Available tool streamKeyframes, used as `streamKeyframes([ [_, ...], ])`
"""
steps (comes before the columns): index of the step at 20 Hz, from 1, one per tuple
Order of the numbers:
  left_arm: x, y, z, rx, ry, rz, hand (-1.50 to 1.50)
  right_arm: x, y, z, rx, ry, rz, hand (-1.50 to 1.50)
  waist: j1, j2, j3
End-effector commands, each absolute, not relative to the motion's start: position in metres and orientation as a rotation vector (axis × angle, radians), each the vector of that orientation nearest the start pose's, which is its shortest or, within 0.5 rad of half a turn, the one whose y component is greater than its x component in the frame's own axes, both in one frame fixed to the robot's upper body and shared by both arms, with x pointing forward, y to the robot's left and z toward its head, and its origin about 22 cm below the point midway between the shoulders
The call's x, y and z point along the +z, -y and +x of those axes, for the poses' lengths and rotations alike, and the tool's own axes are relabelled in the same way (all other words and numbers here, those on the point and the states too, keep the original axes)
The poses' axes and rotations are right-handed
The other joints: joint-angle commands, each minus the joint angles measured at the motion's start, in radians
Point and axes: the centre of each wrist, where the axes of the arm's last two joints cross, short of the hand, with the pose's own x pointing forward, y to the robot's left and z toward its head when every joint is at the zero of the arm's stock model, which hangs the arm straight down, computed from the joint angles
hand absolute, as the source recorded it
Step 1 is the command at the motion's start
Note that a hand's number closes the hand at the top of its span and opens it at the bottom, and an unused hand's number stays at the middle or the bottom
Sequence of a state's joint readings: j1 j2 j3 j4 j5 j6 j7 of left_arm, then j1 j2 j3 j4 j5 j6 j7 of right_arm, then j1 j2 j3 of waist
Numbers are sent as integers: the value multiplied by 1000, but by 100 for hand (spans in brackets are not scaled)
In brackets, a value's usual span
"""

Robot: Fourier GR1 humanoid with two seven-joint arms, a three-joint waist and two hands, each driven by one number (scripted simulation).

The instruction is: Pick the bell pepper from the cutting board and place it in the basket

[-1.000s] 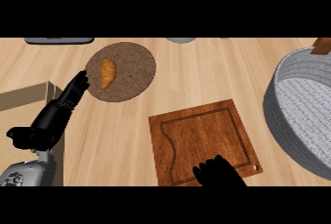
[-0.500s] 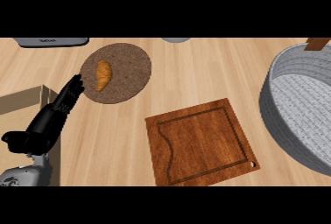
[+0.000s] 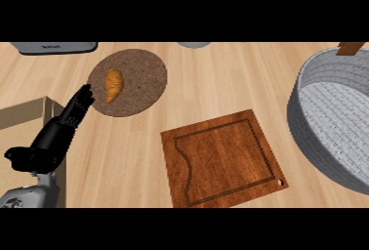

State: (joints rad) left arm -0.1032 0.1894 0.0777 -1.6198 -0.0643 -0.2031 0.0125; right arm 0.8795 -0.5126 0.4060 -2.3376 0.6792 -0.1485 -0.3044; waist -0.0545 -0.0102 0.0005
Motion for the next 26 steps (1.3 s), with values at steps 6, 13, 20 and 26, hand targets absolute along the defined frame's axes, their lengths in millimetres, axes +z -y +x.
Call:
streamKeyframes([
  [6, 55, -273, 265, -348, 1680, 93, 0, 146, 246, 18, 689, 1825, -367, 150, -2, 2, -2],
  [13, 66, -277, 272, -371, 1701, 68, 0, 156, 263, 25, 664, 1813, -576, 150, 27, 12, -3],
  [20, 60, -255, 276, -388, 1714, 44, 0, 159, 270, 45, 525, 1824, -682, 150, 60, 25, -5],
  [26, 67, -262, 276, -404, 1712, 25, 0, 161, 283, 70, 348, 1809, -770, 150, 82, 20, -5],
])
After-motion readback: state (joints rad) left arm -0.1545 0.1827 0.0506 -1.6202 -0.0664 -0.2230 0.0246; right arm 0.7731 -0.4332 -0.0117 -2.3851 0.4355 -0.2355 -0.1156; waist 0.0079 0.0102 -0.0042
